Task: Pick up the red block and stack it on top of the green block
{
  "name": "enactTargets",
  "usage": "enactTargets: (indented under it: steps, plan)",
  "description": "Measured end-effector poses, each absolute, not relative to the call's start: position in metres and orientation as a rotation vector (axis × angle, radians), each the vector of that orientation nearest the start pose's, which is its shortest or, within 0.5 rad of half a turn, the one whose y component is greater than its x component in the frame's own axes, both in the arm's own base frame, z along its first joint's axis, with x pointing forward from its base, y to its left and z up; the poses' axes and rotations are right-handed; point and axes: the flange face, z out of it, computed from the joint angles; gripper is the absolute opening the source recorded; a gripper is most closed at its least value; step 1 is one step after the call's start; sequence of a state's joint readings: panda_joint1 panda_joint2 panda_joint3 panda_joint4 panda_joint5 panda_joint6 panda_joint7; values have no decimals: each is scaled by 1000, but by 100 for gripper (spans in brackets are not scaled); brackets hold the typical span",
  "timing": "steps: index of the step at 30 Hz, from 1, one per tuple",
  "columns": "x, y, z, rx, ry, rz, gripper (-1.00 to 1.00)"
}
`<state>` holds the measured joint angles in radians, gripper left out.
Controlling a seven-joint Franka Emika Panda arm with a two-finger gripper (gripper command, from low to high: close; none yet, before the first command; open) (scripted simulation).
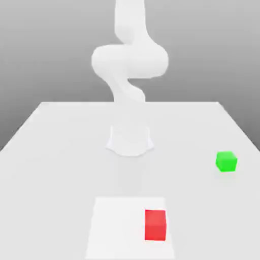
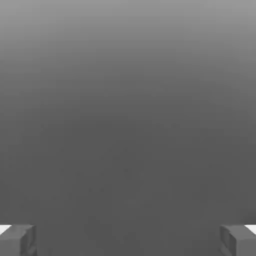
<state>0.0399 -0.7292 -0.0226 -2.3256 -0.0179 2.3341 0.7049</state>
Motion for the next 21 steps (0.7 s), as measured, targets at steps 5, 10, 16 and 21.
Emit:
enactTargets:
  steps: [5,10,16,21]
  plan:
    - [421,13,600,-2782,614,-862,0]
    - [451,25,520,-2946,291,-719,0]
    - [467,39,422,-3060,-134,-518,0]
    - [464,50,341,-3078,-502,-334,0]
